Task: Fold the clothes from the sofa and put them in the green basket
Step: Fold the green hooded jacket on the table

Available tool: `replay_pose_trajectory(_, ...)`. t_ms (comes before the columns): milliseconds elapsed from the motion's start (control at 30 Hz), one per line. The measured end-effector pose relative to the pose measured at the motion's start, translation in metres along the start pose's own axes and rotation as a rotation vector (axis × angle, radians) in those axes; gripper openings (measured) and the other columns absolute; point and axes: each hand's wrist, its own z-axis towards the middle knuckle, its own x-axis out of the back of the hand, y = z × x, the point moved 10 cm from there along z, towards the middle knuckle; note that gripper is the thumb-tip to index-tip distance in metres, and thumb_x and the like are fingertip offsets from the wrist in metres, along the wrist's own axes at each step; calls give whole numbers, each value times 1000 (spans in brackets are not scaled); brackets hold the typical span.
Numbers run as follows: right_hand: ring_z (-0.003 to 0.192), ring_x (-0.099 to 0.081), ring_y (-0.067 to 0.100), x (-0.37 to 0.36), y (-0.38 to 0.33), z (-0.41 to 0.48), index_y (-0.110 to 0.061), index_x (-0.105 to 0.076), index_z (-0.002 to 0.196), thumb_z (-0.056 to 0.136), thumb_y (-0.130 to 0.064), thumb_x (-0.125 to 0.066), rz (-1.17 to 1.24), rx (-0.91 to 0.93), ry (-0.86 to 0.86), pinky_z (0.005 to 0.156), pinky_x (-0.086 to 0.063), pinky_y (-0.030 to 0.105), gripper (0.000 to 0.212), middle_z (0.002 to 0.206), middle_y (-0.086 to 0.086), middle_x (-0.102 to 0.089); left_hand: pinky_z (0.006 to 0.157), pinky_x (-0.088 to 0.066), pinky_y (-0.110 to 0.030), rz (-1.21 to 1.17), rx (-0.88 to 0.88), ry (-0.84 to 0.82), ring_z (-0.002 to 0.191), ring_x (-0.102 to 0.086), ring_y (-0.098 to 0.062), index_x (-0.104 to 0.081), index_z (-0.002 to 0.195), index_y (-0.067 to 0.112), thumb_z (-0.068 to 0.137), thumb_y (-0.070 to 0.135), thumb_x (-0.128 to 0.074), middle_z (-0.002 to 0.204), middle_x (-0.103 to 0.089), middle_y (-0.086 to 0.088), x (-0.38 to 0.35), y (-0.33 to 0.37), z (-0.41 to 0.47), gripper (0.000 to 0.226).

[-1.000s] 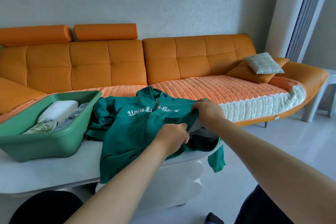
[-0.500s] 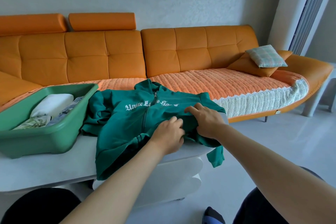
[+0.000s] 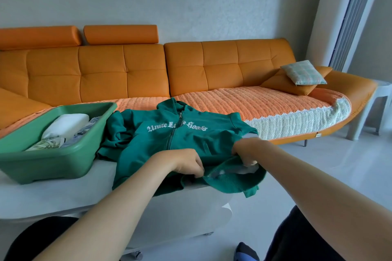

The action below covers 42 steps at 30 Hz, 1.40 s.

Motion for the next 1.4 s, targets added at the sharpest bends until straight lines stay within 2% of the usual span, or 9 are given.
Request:
replay_pose_trajectory(200,108,-60,26,-55,-12,-27,-11,-57,136,94,-43,-59,255,-135,-625,89,-44,35,53,135,10,-59,89,-49,-30,-101,-85,178,99,-59,-7,-62,105,45,69,43,-84,109,-61,19,13,4,-7,42)
replay_pose_trajectory(300,81,-60,25,-17,-35,-8,-10,-64,111,92,-42,-52,436,-59,-299,86,-48,35,39,112,10,-66,109,-38,-44,207,58,66,130,-33,-16,-38,138,47,60,54,-87,137,-37,8,-5,-29,-17,93)
replay_pose_trajectory(400,96,-55,24,31,-71,5,-19,-58,118,87,-57,-53,485,102,48,84,-46,37,49,120,5,-60,112,-35,-49,333,175,-33,141,-22,-25,-10,151,46,59,51,-87,152,-18,5,-20,-63,-28,120)
replay_pose_trajectory(667,112,-48,24,72,-155,12,-33,-33,132,64,-70,-72,546,352,340,94,-46,43,86,123,1,-43,52,-33,-26,113,122,580,77,-58,-19,-58,85,30,72,37,-59,77,-58,12,47,-74,-68,15)
replay_pose_trajectory(767,109,-56,28,86,-143,19,-26,-50,122,85,-51,-58,582,273,375,83,-45,38,45,113,2,-51,54,-33,-24,139,60,670,84,-62,-18,-60,100,37,71,38,-63,78,-59,18,53,-73,-84,29)
replay_pose_trajectory(867,97,-59,25,95,-122,18,-25,-55,114,84,-67,-56,336,178,402,71,-42,33,52,102,0,-59,60,-36,-30,402,86,497,88,-61,-19,-48,117,40,72,29,-63,93,-61,13,34,-83,-82,48)
replay_pose_trajectory(1067,110,-56,28,60,-106,22,-19,-60,121,93,-45,-57,-1,-42,155,95,-43,41,38,121,5,-60,56,-40,-28,168,100,637,89,-57,-15,-41,125,43,81,9,-62,118,-59,14,42,-122,-104,59)
replay_pose_trajectory(1233,137,-29,30,89,-167,10,-43,-20,151,75,-45,-69,434,363,262,112,-31,52,91,149,5,-31,83,-52,-39,126,171,545,108,-62,-25,-53,125,36,95,47,-56,121,-66,1,14,-131,-98,32)
replay_pose_trajectory(1400,103,-61,25,97,-170,14,-32,-58,120,94,-31,-55,330,248,347,74,-51,37,26,108,0,-61,71,-44,-38,542,-172,980,91,-53,-26,-58,107,19,76,-3,-67,106,-52,-2,23,-77,-137,39)
